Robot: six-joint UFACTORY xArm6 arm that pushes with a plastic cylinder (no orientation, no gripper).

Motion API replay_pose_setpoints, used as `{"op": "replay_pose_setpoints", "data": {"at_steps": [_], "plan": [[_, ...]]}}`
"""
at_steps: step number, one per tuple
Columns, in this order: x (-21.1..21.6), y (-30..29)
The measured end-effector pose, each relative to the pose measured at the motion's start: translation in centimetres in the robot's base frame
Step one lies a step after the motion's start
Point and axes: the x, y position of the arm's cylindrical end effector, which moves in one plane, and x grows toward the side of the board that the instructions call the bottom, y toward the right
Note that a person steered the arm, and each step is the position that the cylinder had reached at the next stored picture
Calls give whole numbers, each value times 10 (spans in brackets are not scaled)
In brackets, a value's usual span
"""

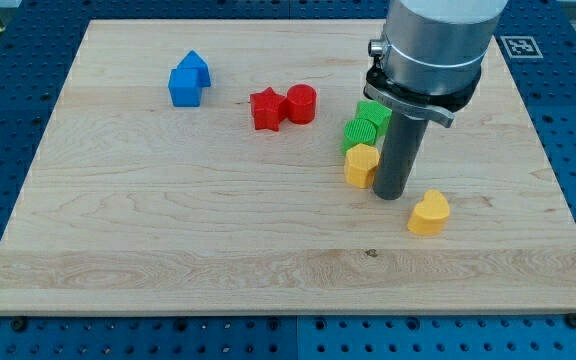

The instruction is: Slightly move yellow hexagon to the bottom left of the green circle

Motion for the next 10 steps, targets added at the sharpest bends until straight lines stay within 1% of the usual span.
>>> {"op": "replay_pose_setpoints", "data": {"at_steps": [1,2,3,6,7,8,9,10], "plan": [[4,0],[4,26],[-2,27],[3,-26],[3,-1],[3,1],[1,-25],[2,-37]]}}
